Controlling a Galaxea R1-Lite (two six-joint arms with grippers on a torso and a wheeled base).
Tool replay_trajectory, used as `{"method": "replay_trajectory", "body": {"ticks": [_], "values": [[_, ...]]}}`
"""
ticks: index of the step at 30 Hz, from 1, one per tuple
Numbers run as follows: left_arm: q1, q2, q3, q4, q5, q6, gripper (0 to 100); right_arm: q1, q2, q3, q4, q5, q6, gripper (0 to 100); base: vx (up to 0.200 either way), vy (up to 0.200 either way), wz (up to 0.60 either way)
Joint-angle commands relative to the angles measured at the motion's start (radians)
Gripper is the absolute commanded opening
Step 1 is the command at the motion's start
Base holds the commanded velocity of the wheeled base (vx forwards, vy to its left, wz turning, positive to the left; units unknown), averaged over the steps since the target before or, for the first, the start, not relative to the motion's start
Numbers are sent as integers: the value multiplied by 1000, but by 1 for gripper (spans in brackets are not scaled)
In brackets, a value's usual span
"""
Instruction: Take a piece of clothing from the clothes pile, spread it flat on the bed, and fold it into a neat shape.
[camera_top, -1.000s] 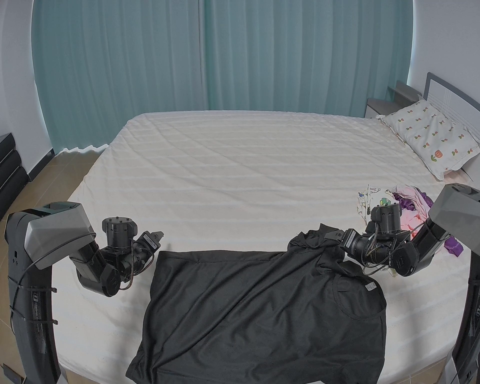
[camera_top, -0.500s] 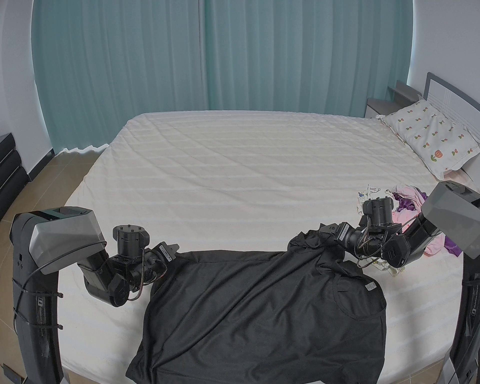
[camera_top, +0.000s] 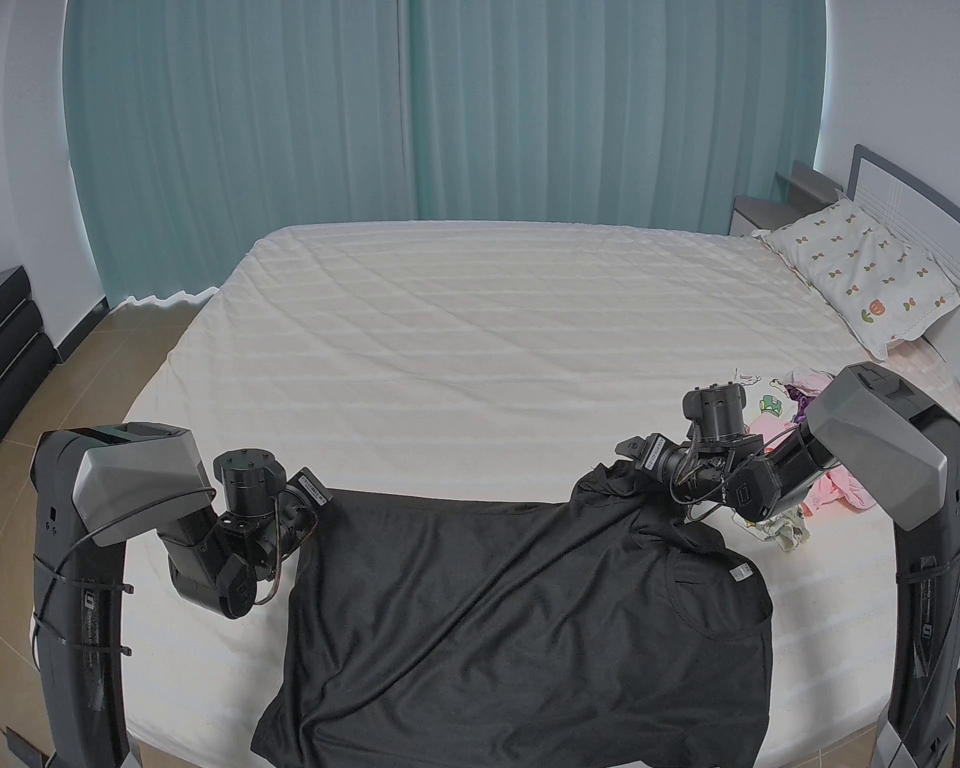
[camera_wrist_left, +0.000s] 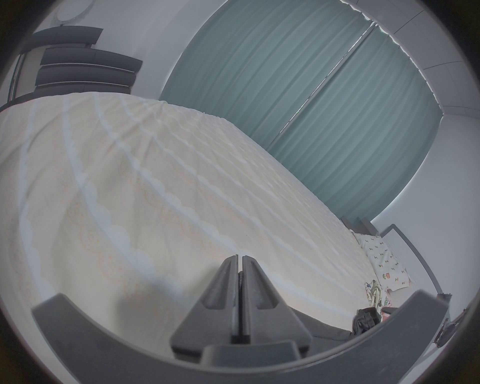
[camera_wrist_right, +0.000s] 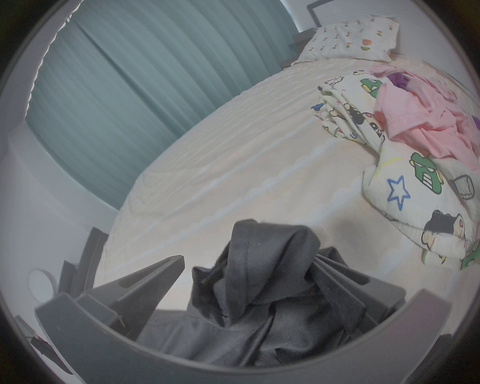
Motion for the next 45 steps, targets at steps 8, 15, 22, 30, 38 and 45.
{"method": "replay_trajectory", "body": {"ticks": [8,15,22,30,38,45], "values": [[4,46,3,-20,3,0,0,42,0,-149,152,-64,-50,100,0,0,0],[6,44,3,-20,3,-2,0,40,-74,-142,183,-54,-39,100,0,0,0],[12,43,0,-20,5,-2,0,39,-17,-138,207,-61,-41,100,0,0,0],[26,41,-17,-23,28,-5,0,-7,-114,-125,268,-47,-39,100,0,0,0],[26,41,-20,-25,52,-5,0,44,-160,-86,273,-20,-33,100,0,0,0],[26,41,-18,-25,54,-5,0,100,-22,-105,264,-21,-31,100,0,0,0]]}}
